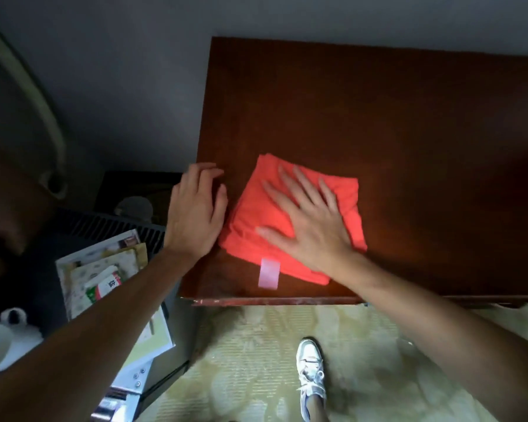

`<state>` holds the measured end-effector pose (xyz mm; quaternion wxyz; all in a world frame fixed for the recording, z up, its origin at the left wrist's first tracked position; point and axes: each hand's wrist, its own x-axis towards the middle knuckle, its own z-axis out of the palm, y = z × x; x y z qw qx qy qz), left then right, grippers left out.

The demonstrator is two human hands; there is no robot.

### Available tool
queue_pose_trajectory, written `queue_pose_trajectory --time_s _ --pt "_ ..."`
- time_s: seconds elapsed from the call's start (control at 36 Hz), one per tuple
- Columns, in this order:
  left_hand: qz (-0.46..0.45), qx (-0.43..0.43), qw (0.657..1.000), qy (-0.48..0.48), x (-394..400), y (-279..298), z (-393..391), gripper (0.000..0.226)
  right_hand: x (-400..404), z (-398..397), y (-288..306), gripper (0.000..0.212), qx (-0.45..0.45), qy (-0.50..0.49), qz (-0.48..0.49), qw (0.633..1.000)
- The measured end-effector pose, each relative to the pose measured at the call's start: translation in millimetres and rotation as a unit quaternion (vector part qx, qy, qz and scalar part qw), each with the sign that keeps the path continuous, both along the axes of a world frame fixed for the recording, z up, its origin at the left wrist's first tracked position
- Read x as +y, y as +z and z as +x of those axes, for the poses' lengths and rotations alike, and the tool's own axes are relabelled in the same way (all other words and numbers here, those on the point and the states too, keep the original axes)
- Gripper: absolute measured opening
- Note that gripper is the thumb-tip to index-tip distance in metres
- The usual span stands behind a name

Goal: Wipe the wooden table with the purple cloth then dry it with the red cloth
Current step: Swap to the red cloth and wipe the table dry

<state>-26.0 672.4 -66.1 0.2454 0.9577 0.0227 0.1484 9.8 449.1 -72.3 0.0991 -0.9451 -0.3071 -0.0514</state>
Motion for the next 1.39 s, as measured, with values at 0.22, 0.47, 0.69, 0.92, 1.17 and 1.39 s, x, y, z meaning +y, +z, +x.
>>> queue_pose_trajectory --time_s 0.22,0.47,0.69,0.92,1.17,1.39 --pt "-0.002 0.043 0.997 -0.062 13.1 -11.9 -16.7 0.043 -7.0 -32.6 -0.9 0.084 0.006 0.088 -0.024 0.996" --pt "-0.078 0.025 0.995 -0.047 13.7 -16.6 -14.6 0.043 7.3 88.2 7.7 0.067 0.028 0.314 -0.070 0.947" --pt "-0.061 0.061 0.995 -0.053 11.3 -19.0 -14.5 0.047 65.8 230.2 7.7 0.065 0.013 0.354 -0.099 0.930" --pt "-0.043 0.071 0.995 -0.048 7.7 -18.5 -11.8 0.045 129.3 339.7 19.9 0.066 0.018 0.311 -0.082 0.947" --pt "-0.025 0.077 0.995 -0.055 6.7 -16.7 -14.1 0.045 155.2 363.5 26.6 0.073 0.054 0.158 -0.044 0.985" --pt "-0.022 0.046 0.997 -0.050 7.6 -16.7 -15.4 0.042 160.5 304.0 20.4 0.071 0.058 -0.013 -0.018 0.998"
